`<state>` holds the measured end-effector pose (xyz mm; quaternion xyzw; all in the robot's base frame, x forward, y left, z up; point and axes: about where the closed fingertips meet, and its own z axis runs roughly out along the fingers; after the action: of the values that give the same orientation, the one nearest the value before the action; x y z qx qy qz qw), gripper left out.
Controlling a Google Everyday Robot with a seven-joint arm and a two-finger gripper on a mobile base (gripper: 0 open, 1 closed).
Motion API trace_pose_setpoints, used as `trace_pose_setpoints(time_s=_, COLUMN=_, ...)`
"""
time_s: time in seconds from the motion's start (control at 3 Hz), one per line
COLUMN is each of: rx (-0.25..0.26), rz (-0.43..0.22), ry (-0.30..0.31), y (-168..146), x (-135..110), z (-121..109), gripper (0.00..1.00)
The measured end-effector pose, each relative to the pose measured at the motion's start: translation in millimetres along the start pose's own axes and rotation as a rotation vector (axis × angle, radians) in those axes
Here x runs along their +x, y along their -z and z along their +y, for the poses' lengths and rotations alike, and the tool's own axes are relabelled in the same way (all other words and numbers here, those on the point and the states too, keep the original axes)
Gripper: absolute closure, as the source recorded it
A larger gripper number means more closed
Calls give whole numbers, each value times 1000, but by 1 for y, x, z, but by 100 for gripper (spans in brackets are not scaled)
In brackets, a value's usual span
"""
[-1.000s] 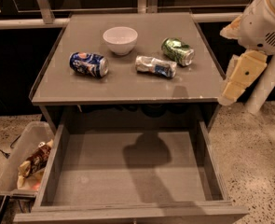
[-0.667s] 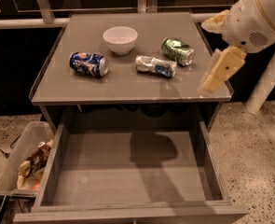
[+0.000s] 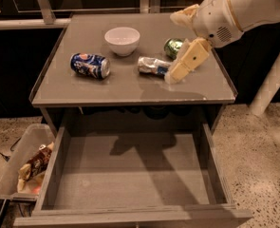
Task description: Place redbull can into top drawer
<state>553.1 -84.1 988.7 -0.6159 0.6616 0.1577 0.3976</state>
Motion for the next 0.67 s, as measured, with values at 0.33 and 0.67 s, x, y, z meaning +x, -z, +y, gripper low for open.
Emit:
trace_pose_setpoints(time_s=0.33, rx=0, rz=0, ry=0, y=0, x=0, z=0, gripper=0)
trace_pose_setpoints(time_s=0.67, rx=-9, rz=37, ry=-4, y=-16, x=6, z=-6, gripper=0)
